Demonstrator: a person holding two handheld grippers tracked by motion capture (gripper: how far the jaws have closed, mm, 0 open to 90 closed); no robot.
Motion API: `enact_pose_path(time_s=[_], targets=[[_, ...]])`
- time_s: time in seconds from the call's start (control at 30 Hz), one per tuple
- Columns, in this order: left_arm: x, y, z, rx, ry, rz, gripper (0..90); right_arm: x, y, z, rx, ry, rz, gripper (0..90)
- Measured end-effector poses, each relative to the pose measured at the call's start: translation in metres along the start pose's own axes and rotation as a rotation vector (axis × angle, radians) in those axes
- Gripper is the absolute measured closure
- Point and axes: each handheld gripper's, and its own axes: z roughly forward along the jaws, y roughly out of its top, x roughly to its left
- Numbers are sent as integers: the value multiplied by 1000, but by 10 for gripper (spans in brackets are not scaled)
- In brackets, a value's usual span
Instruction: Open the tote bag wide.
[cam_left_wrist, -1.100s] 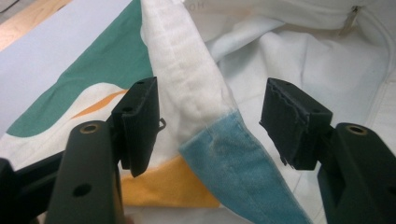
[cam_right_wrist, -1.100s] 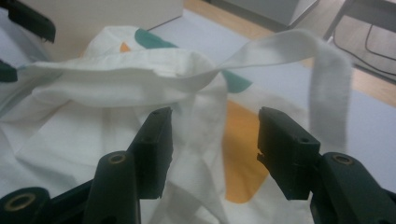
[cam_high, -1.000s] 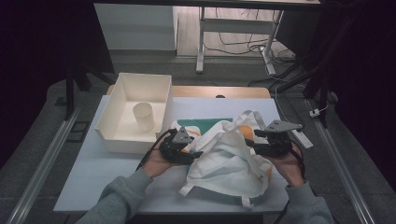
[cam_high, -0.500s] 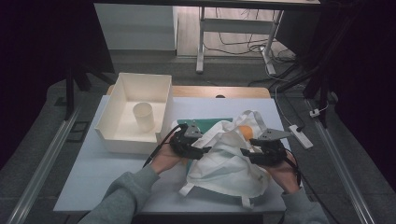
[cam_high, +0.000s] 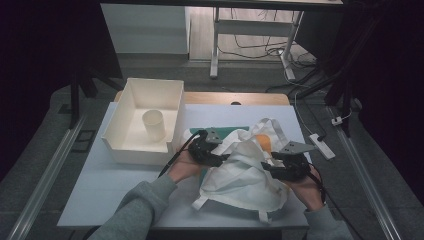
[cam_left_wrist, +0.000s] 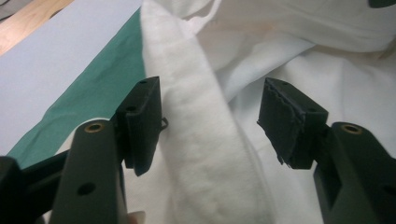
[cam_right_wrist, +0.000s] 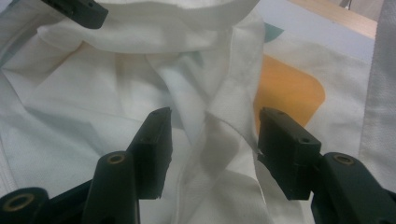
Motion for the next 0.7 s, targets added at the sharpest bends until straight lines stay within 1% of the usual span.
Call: enact_pose_path(time_s=[0.07, 0.1, 0.17, 0.2, 0.3, 0.33, 0.37, 0.43, 0.5, 0.53, 0.6, 0.63, 0.7], targets=[[2, -2, 1, 10, 5, -3, 413, 1, 0, 1, 6, -10, -8, 445], [2, -2, 2, 17, 7, -5, 424, 2, -1, 2, 16, -17, -20, 443], [4, -4, 3, 27, 11, -4, 474, 4, -2, 6, 40, -32, -42, 443], [5, -5, 4, 30, 6, -8, 488, 4, -3, 8, 48, -36, -49, 449], [6, -7, 3, 32, 8, -11, 557, 6, -5, 13, 62, -50, -61, 499], [6, -7, 3, 35, 9, -9, 581, 6, -5, 13, 67, -50, -67, 524], [7, -8, 2, 35, 8, -11, 619, 7, -5, 14, 70, -52, -78, 567], [8, -9, 0, 25, 0, -13, 685, 9, -5, 15, 80, -67, -94, 616], [9, -10, -4, 10, 5, -6, 796, 9, -5, 16, 85, -73, -96, 667], [9, -10, -6, -1, 0, -12, 863, 9, -5, 17, 91, -73, -97, 705], [10, -11, -10, 4, -3, -3, 869, 11, -7, 19, 104, -82, -114, 810], [10, -11, -11, 7, -4, 2, 871, 11, -7, 19, 106, -92, -126, 833], [10, -12, -13, 3, -7, 0, 874, 11, -6, 17, 99, -91, -130, 852]])
